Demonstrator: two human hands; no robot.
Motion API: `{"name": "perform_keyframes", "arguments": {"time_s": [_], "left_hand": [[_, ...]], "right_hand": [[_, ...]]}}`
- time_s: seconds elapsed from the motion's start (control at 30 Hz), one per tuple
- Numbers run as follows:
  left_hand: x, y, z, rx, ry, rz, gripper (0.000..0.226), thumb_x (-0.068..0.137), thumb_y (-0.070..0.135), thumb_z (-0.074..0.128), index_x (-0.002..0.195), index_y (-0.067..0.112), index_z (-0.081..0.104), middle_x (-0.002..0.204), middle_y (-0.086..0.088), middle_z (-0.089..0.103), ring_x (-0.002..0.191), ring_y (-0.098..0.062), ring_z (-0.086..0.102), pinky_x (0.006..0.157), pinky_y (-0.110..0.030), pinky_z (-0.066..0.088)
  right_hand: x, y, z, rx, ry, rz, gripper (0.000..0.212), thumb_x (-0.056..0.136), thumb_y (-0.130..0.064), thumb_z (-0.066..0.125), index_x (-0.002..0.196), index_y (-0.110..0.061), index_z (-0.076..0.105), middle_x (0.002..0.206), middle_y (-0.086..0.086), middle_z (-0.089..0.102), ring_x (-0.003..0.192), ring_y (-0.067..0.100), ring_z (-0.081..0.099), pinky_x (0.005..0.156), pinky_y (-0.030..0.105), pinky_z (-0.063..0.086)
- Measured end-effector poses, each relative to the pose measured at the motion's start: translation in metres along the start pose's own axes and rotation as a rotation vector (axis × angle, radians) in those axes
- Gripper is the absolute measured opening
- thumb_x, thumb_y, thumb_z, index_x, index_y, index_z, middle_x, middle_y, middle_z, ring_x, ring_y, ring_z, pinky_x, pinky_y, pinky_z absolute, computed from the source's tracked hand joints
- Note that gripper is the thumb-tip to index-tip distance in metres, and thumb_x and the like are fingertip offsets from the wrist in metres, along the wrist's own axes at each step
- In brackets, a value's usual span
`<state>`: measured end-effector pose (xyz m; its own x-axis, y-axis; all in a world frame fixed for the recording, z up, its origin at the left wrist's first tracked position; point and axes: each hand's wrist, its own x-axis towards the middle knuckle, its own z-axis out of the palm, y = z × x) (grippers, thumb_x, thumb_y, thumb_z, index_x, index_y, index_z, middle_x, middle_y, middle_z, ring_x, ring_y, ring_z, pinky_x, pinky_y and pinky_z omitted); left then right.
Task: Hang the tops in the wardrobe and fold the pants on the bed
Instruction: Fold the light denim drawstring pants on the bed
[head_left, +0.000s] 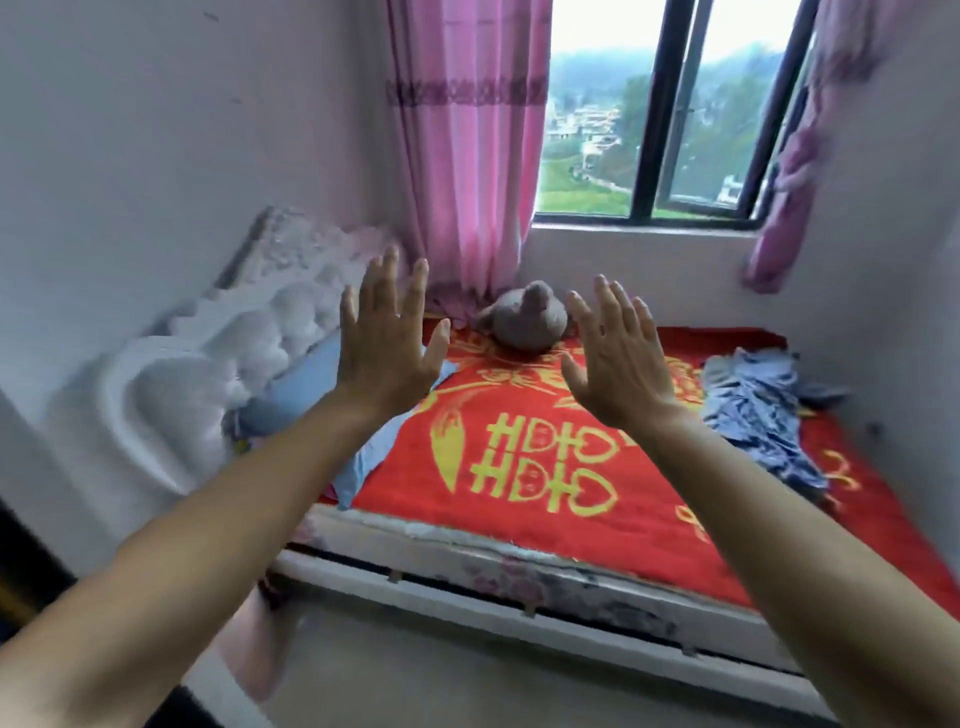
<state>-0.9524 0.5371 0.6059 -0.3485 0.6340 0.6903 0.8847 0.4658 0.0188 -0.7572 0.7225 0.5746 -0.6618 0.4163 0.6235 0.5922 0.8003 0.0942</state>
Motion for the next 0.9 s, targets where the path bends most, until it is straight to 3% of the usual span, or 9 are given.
{"name": "perform_keyframes", "arguments": {"time_s": [0.13,0.27,0.53,0.7,0.9], "left_hand": [[0.056,0.066,0.094,-0.135,-0.048,0.103,0.07,0.096,0.052,0.032,0.155,0.016,0.018,0.162,-0.018,0.007,0.148,-0.034,0.011,0.114,-0.061,0.017],[0.109,0.128,0.173,-0.265,-0.152,0.157,0.071,0.096,0.049,0.038,0.155,0.016,0.018,0.162,-0.018,0.007,0.148,-0.035,0.011,0.112,-0.064,0.022],[0.158,0.245,0.288,-0.343,-0.393,0.313,0.073,0.097,0.048,0.042,0.155,0.017,0.011,0.161,-0.016,0.002,0.148,-0.035,0.006,0.115,-0.06,0.018],[0.181,0.315,0.357,-0.32,-0.498,0.413,0.073,0.098,0.051,0.035,0.156,0.019,0.002,0.162,-0.014,-0.005,0.15,-0.032,-0.001,0.118,-0.057,0.013],[0.236,0.408,0.434,-0.297,-0.505,0.469,0.073,0.099,0.053,0.032,0.156,0.022,-0.001,0.163,-0.012,-0.01,0.15,-0.031,-0.005,0.119,-0.056,0.011]], "right_hand": [[0.003,0.091,0.04,-0.123,-0.089,0.135,0.074,0.088,-0.041,0.059,0.149,-0.01,0.032,0.154,0.023,0.029,0.143,0.039,0.028,0.116,0.054,0.022],[0.011,0.164,0.068,-0.184,-0.221,0.265,0.079,0.087,-0.04,0.058,0.152,-0.009,0.028,0.156,0.024,0.025,0.144,0.04,0.026,0.114,0.055,0.025],[-0.017,0.281,0.094,-0.277,-0.365,0.443,0.083,0.076,-0.033,0.074,0.146,-0.006,0.039,0.152,0.029,0.031,0.139,0.044,0.034,0.111,0.055,0.034],[-0.05,0.367,0.13,-0.28,-0.411,0.609,0.086,0.085,-0.042,0.065,0.155,-0.012,0.024,0.16,0.024,0.016,0.147,0.039,0.021,0.119,0.052,0.021],[-0.039,0.49,0.194,-0.222,-0.419,0.682,0.085,0.09,-0.047,0.057,0.157,-0.015,0.015,0.162,0.022,0.008,0.149,0.037,0.014,0.121,0.05,0.015]]}}
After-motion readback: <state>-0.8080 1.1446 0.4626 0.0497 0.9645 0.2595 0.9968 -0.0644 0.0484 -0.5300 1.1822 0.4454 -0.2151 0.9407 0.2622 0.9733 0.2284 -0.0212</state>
